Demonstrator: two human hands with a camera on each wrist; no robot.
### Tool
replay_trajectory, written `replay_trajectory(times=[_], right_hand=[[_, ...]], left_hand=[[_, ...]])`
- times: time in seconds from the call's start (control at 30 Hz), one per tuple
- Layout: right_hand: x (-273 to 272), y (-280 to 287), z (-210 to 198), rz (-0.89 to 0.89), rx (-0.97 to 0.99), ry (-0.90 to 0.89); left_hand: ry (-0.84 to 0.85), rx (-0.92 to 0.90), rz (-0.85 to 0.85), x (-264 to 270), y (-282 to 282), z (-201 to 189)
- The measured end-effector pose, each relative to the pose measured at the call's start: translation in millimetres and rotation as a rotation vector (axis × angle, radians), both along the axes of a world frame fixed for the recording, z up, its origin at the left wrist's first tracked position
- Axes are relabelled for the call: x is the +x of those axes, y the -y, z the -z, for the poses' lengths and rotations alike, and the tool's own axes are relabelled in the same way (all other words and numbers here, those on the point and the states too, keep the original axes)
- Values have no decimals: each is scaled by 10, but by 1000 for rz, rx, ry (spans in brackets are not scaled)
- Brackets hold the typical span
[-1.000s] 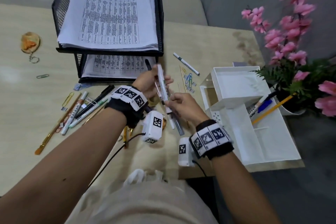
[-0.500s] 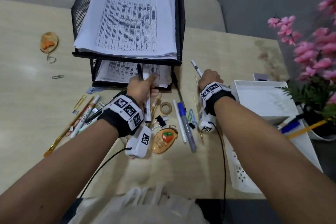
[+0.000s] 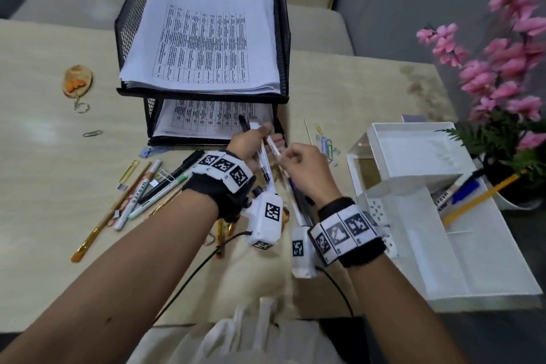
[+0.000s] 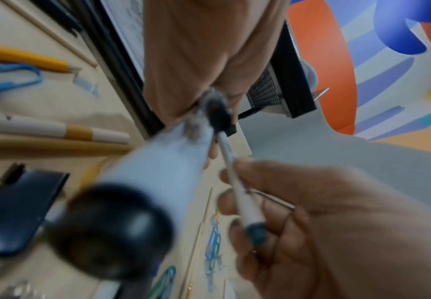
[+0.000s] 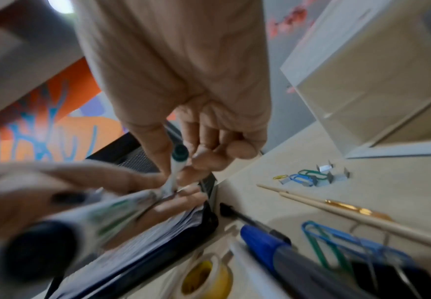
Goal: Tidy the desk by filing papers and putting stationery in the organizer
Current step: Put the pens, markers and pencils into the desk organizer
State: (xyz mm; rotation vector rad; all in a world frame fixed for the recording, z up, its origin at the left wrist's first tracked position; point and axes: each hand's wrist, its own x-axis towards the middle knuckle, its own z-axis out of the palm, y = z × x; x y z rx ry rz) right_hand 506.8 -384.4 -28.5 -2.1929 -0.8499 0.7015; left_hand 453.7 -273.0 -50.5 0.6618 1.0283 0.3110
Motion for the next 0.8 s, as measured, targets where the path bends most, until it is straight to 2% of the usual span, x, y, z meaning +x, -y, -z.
replay_trajectory(times=[0.1,0.17,0.23,0.33,0.4,0.53,0.67,0.8], right_hand=[[40,-21,-24,44,111,12],[159,-113,1,107,80,126],[261,-209,71,71,-91,219],[317,-224,214,-118,-409,312],[344,-177,273,-124,-449,331],[298,-1,214,27,-302,289],[166,403,-26,231,42,152],[140,1073,-349,422,269,198]], left_hand=[[-84,105,-5,-111,-32,33],[-149,157,3,-186,-38,70],[-142,101,31,-272,-39,112],[-145,16,51,-368,-62,121],[-174,48,79,-392,-47,69],[-254,239,83,-382,73,39],[-264,264,228,-240,398,-121],[-182,389,400,172,837,-422]])
